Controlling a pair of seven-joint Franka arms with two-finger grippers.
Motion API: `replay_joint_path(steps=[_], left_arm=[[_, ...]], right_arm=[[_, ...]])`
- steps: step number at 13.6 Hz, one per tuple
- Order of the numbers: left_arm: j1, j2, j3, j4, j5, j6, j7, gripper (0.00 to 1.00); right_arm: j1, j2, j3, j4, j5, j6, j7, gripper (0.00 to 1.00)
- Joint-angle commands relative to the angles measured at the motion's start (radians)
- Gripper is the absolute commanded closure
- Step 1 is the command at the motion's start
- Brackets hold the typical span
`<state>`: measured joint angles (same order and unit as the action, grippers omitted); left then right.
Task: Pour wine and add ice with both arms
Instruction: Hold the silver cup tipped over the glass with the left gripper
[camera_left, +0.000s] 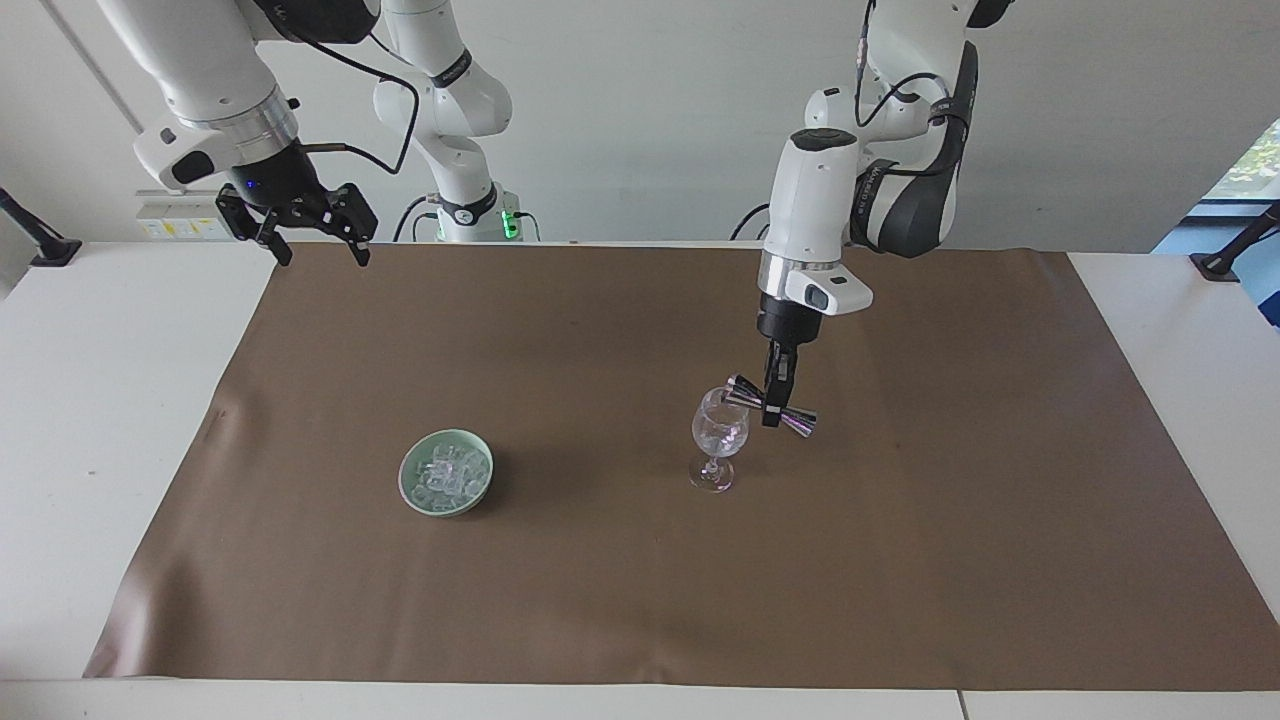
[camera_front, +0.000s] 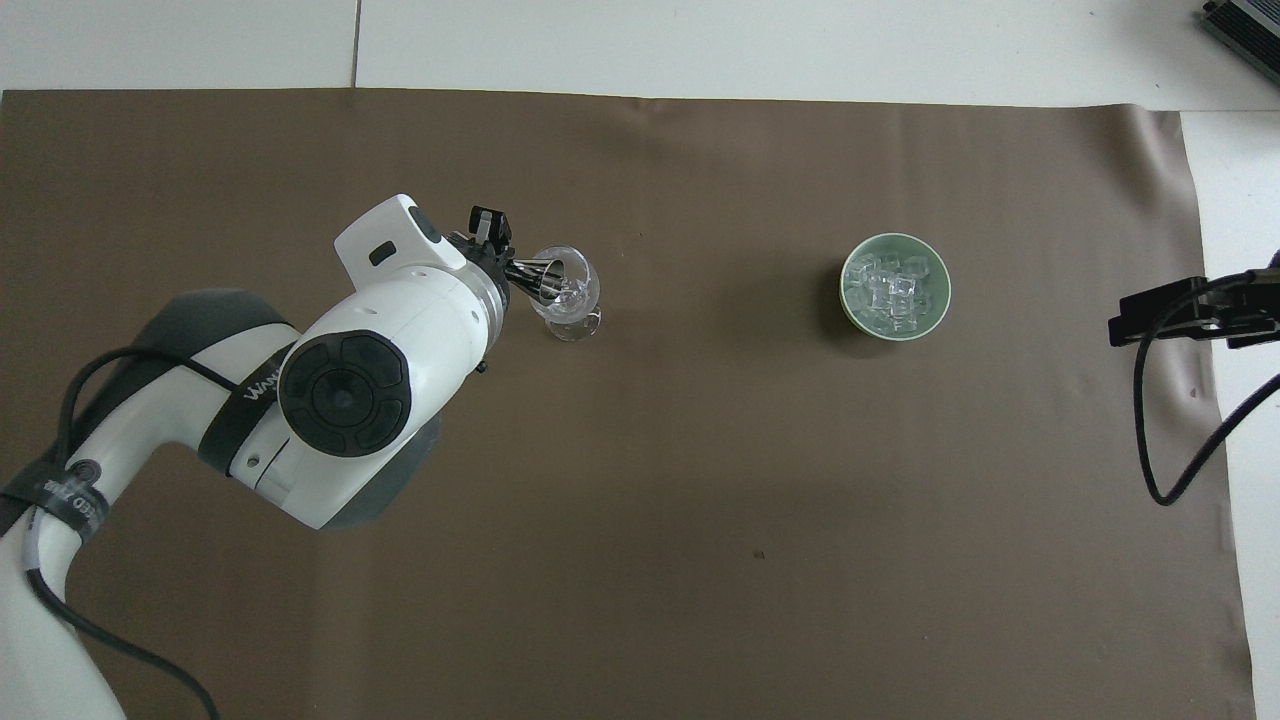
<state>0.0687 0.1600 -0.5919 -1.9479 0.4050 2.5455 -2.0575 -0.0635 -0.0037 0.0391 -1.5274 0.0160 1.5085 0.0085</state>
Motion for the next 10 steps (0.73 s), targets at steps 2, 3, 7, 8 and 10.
replay_joint_path(steps=[2,3,7,8,10], left_arm=[[-0.017,0.013,0.004,0.033,0.044,-0.037,-0.024,1.00],[-0.017,0.013,0.001,0.035,0.046,-0.047,-0.024,1.00],[-0.017,0.021,0.000,0.063,0.076,-0.071,-0.023,1.00],[-0.017,0.021,0.000,0.064,0.083,-0.079,-0.023,1.00],[-0.017,0.021,0.000,0.064,0.086,-0.082,-0.023,1.00]], right_arm=[[-0.009,-0.016,0.004,-0.020,0.009,0.004,-0.005,0.00],[-0.009,-0.016,0.004,-0.020,0.009,0.004,-0.005,0.00],[-0.009,-0.016,0.004,-0.020,0.009,0.004,-0.005,0.00],[-0.009,-0.016,0.004,-0.020,0.009,0.004,-0.005,0.00],[-0.009,-0.016,0.004,-0.020,0.009,0.004,-0.005,0.00]])
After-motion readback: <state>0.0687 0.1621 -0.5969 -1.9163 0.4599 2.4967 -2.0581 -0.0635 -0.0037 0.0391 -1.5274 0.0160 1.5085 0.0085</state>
